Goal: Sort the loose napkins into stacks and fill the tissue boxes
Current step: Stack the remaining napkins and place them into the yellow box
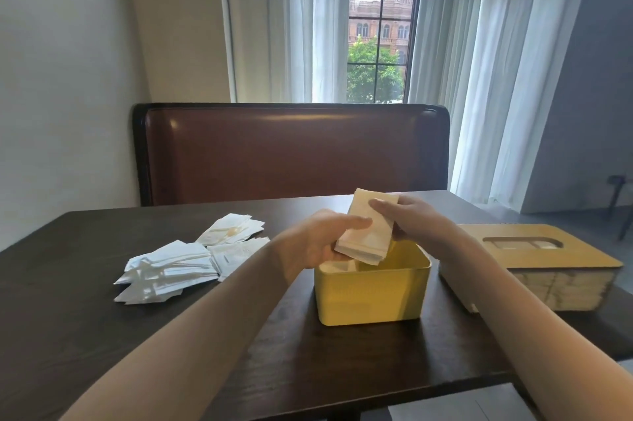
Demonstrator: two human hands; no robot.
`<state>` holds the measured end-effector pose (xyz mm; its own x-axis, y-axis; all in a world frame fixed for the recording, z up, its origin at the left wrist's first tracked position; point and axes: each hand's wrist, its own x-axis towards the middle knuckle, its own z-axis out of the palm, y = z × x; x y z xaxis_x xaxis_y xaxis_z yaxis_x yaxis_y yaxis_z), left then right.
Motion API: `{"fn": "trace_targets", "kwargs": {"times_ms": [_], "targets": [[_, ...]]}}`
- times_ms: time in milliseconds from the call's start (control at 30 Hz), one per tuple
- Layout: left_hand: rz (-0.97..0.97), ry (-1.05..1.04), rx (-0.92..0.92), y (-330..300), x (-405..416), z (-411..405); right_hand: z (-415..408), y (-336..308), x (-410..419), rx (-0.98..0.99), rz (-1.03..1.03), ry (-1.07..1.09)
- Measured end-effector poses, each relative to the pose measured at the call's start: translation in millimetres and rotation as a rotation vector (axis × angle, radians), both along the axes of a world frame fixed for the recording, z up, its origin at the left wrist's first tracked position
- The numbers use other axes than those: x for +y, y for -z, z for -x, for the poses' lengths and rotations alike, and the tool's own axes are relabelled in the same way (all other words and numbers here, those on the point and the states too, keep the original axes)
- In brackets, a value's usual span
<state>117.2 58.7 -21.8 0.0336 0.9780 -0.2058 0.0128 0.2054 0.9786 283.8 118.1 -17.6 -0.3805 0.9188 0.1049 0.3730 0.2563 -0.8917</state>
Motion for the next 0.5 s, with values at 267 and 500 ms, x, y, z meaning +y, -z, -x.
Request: {"fn": "trace_targets", "kwargs": {"times_ms": [267, 500], "targets": [[0.232, 0.075, 0.012, 18.4, 32.6, -19.9, -27.5, 18.0, 14.5, 0.034, -0.248, 0.37], [0.283, 0.136, 0.145, 28.4, 37.7, -24.6, -29.8, 33.3, 19.7, 0.001, -0.174, 0.331]]}}
